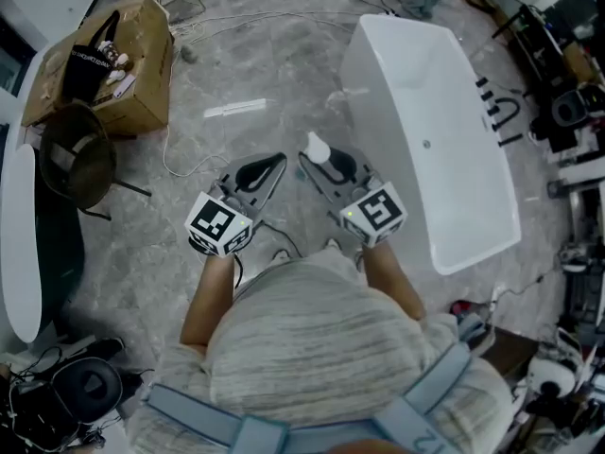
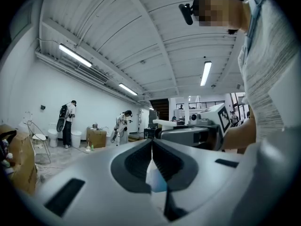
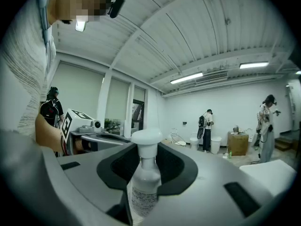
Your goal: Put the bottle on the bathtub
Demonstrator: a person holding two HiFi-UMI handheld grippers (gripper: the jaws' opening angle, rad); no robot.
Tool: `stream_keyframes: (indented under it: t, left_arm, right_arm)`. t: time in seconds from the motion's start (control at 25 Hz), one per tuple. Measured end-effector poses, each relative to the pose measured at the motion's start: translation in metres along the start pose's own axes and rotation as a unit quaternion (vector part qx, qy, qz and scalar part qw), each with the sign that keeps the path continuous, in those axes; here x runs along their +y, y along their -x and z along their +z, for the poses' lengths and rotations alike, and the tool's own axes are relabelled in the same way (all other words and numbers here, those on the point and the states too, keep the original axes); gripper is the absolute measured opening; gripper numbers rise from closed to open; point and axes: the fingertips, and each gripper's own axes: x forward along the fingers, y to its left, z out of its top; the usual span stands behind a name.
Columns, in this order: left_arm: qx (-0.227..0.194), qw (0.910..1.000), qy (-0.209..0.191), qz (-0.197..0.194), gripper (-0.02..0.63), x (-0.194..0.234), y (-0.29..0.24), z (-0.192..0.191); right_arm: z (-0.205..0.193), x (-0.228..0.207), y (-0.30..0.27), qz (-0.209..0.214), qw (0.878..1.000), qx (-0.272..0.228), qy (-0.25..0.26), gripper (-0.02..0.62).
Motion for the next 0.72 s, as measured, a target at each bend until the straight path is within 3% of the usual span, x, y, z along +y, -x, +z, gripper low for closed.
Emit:
stream_keyframes:
  t: [0.72]
  left_arm:
    - [0.001,0.9999,0.014,-0.003,0.003,0.003,-0.017,-0.007]
  right_arm:
    - [-0.004,-0.025,0.004,-0.006,0.999,-0.019,-0.038,0.114]
